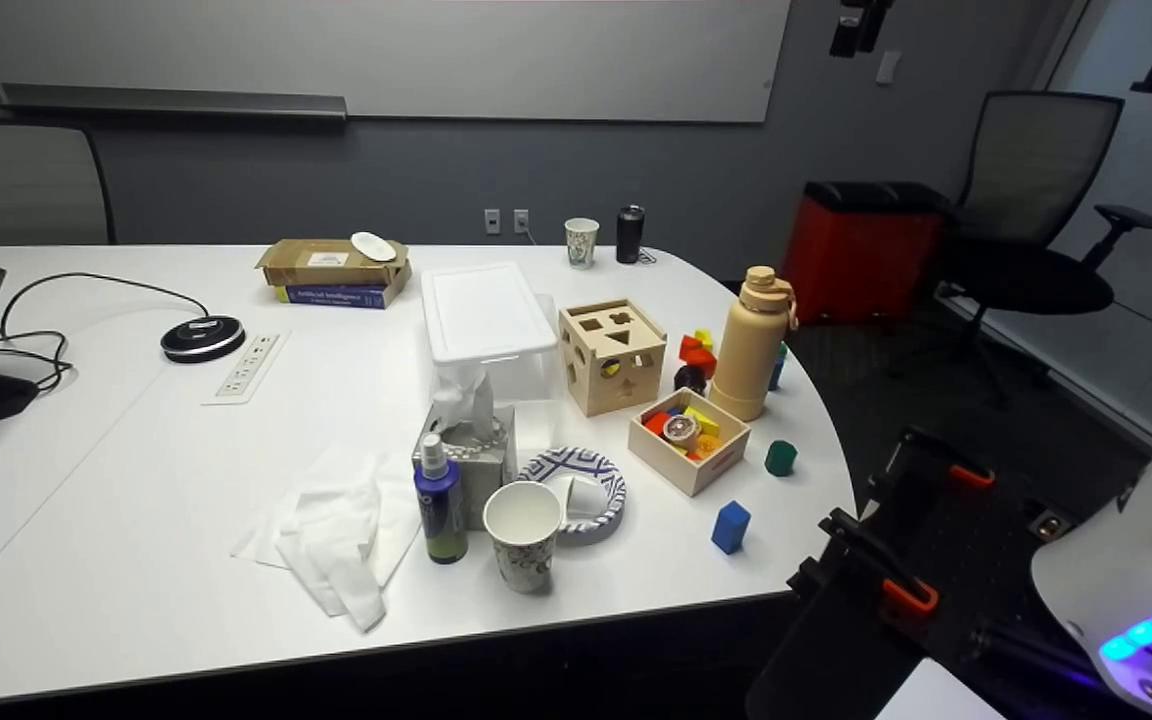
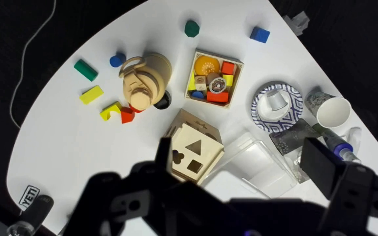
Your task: Turn the lid of the brown bottle to the right
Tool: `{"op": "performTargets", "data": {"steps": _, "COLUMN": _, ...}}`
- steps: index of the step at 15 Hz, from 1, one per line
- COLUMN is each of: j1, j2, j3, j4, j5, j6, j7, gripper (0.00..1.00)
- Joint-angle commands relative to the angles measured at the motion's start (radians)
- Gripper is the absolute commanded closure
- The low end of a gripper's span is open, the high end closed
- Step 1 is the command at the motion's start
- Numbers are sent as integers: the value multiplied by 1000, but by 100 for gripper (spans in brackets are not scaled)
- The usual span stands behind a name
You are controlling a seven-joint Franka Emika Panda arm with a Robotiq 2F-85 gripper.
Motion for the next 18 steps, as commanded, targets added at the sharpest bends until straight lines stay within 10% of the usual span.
{"op": "performTargets", "data": {"steps": 1, "j1": -33, "j2": 176, "j3": -60, "j4": 119, "j5": -10, "j6": -3, "j7": -89, "gripper": 0}}
{"op": "performTargets", "data": {"steps": 7, "j1": -91, "j2": 470, "j3": -127, "j4": 217, "j5": 68, "j6": 148, "j7": -193, "gripper": 0}}
{"op": "performTargets", "data": {"steps": 18, "j1": -202, "j2": 847, "j3": -11, "j4": 345, "j5": 24, "j6": 168, "j7": -219, "gripper": 0}}
